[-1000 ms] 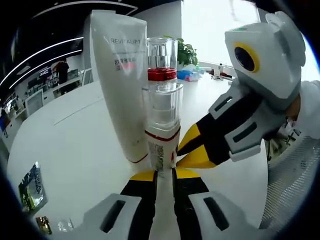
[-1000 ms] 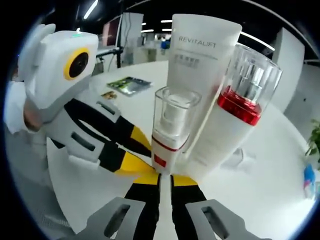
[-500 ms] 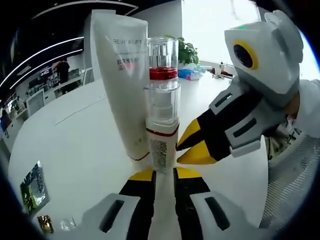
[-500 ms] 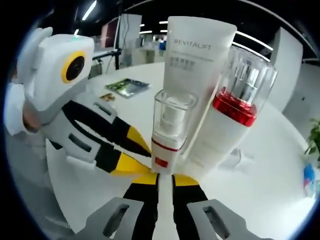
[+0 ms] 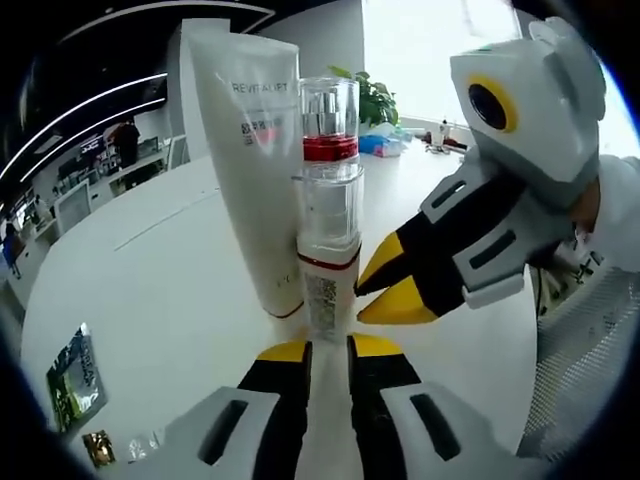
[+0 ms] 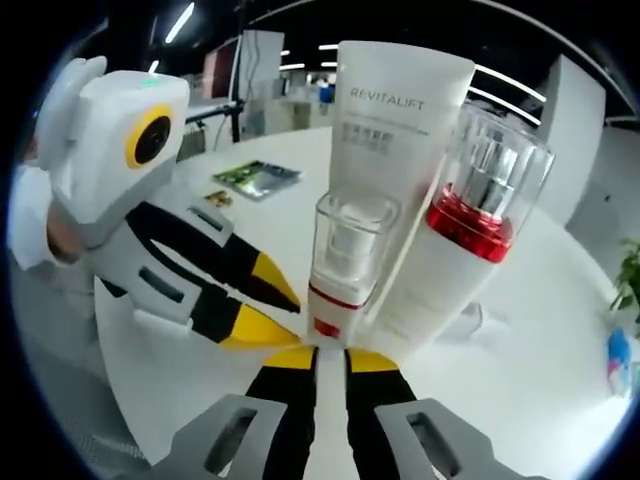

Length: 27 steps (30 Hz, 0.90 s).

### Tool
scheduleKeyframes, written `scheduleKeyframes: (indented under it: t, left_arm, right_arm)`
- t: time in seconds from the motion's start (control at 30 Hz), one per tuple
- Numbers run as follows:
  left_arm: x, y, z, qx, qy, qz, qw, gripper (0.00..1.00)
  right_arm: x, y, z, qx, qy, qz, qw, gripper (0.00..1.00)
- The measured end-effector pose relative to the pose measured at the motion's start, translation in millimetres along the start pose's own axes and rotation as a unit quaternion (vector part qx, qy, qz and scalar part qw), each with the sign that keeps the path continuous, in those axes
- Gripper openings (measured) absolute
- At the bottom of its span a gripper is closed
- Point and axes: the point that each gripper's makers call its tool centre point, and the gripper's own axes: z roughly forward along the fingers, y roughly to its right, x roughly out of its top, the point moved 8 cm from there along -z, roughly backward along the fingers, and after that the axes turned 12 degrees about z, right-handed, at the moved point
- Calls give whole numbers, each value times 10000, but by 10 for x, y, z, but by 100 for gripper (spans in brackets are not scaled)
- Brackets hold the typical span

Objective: Arrange the skincare products in the storage area until every visible bottle or jar stands upright without overlapping.

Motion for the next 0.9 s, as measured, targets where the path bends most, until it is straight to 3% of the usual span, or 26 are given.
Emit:
scheduleKeyframes:
  t: [0.1, 0.5, 0.67, 0.9]
  left_arm:
    - [-10, -16, -44, 36, -30, -16, 10000, 17]
    - [-4, -41, -231, 172, -99, -8, 9998, 26]
    - [-33, 11, -321, -224, -195, -232, 9993, 30]
    - [-9, -3, -510, -80, -154, -227, 9996, 38]
  right_arm:
    - [8, -11, -8, -48, -46, -147, 9999, 4]
    - [66, -47, -56, 108, 3, 29, 9999, 11]
    - [36, -83, -111, 37, -122, -108, 9999, 18]
    - [93, -134, -265, 13, 7, -104, 9999, 28]
